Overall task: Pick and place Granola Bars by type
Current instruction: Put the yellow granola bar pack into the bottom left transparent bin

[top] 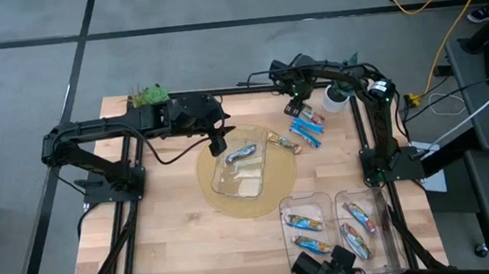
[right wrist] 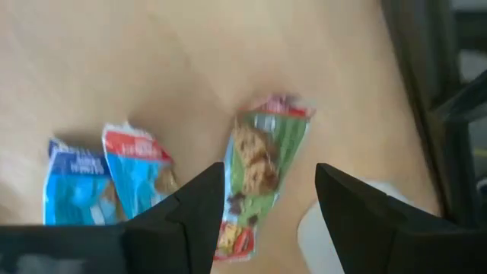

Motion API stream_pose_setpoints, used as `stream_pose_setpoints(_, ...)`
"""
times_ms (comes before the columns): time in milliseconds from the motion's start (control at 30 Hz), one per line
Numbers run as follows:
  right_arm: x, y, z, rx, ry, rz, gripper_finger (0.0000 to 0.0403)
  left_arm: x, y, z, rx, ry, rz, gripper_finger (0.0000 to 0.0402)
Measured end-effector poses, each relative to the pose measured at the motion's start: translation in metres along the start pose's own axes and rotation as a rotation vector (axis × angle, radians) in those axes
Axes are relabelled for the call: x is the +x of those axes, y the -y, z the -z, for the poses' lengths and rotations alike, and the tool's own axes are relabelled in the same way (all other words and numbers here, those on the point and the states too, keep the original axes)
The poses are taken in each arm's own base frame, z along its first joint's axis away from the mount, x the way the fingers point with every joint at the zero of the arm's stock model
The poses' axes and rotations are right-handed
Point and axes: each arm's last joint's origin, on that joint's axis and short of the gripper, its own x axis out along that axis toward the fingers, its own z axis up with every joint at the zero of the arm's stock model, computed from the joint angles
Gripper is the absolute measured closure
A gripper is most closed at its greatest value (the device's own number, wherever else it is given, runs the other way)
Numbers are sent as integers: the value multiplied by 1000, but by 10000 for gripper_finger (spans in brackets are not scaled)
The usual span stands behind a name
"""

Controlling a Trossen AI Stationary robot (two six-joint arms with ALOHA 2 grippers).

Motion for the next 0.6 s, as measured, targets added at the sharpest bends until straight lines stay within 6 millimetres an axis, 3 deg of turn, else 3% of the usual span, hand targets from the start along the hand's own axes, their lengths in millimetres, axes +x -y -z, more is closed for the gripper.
stream_pose_setpoints(167,-8,2,0,18,-14,-2,195,9,1,9,-51,-10,40,233)
stream_pose_setpoints(400,-20,6,4,-15,-68,-10,195,10,-2,7,-33,13,48,233)
stream_pose_setpoints(600,-17,11,16,-32,-177,-26,195,10,-2,6,-3,22,60,233)
